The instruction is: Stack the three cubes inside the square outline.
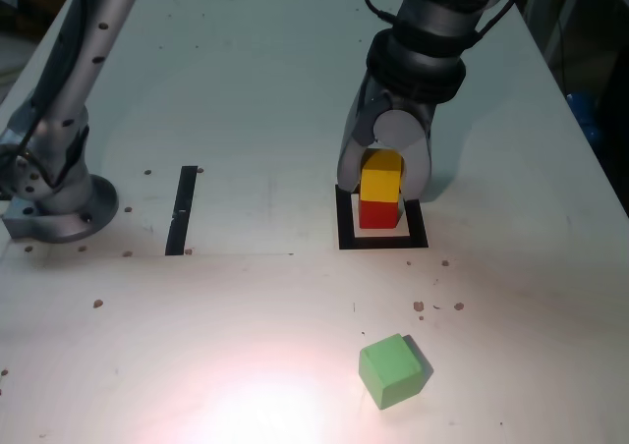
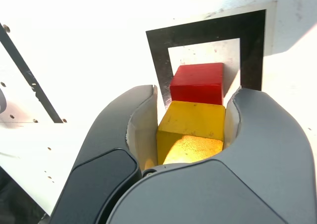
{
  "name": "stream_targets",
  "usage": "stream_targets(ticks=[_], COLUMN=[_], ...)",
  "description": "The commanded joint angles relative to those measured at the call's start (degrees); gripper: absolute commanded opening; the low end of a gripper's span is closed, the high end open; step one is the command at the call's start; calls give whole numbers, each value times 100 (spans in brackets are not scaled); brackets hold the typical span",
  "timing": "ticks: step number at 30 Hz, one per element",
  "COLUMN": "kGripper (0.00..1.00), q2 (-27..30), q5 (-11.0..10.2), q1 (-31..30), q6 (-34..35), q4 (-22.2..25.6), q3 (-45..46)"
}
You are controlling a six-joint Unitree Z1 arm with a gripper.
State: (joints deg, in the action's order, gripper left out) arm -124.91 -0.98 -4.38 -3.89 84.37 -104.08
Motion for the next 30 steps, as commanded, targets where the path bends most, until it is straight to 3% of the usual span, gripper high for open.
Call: stream_targets(ticks=[1,5,10,12,20,30], kGripper=[34,39,84,97,100,100], q2=[-33,-38,-38,-35,19,482], q5=[-10,-14,-22,-25,-73,-392], q1=[-11,-1,15,30,100,-27], q6=[18,20,3,-1,9,49], q4=[0,-8,-56,-75,-161,-104], q3=[29,63,113,151,292,235])
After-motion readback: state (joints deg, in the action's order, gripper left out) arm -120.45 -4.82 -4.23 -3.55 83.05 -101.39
